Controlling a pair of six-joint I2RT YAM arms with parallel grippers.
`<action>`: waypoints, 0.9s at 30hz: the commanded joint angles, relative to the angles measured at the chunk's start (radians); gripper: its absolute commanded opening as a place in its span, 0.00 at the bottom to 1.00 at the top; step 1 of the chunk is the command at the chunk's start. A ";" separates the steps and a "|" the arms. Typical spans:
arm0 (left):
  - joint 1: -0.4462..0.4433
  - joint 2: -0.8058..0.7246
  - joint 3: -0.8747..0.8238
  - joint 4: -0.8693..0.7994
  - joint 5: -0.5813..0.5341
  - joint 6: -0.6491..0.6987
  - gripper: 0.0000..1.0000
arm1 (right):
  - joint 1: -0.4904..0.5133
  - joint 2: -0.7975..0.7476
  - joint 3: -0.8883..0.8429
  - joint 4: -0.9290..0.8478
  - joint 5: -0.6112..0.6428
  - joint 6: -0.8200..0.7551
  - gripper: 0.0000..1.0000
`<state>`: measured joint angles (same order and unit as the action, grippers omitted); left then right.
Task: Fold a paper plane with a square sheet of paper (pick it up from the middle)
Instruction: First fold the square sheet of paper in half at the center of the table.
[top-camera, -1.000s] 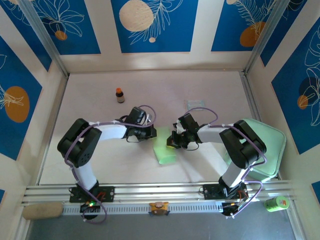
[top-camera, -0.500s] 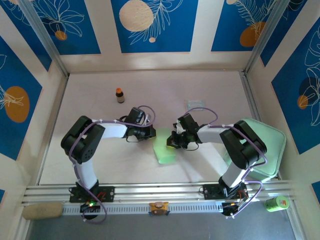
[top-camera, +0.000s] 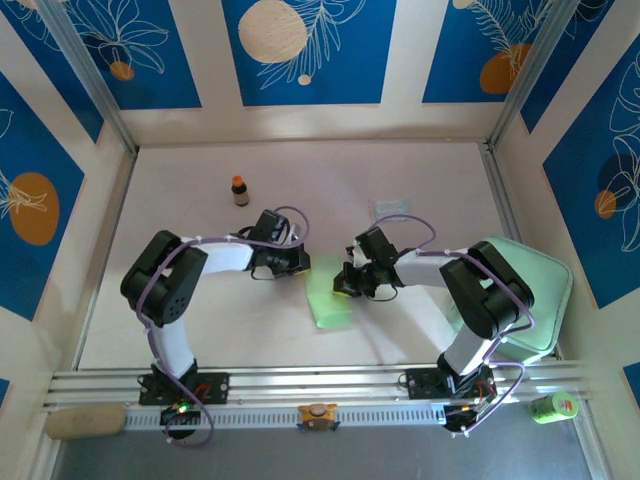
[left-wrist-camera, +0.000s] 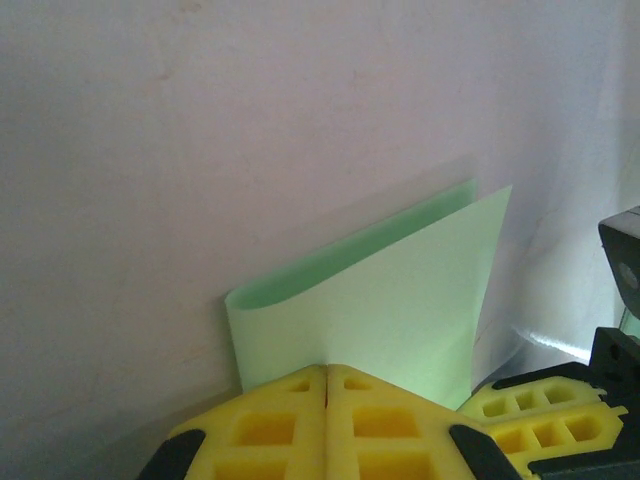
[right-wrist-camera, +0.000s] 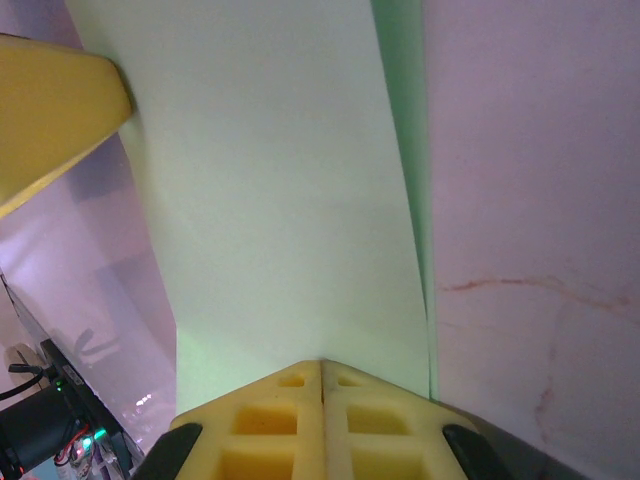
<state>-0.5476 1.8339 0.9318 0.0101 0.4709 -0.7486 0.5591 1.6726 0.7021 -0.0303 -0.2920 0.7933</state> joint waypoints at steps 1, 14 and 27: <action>0.027 0.005 0.010 0.002 0.026 0.028 0.00 | 0.002 0.025 -0.039 -0.134 0.086 0.009 0.00; 0.072 0.048 0.016 -0.063 -0.090 0.000 0.00 | 0.002 0.025 -0.044 -0.129 0.085 0.008 0.00; 0.084 -0.048 0.091 -0.123 -0.110 0.020 0.00 | 0.001 0.023 -0.044 -0.133 0.088 0.005 0.00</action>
<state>-0.4648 1.8496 1.0016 -0.0757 0.3763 -0.7490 0.5587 1.6718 0.7002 -0.0299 -0.2920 0.7933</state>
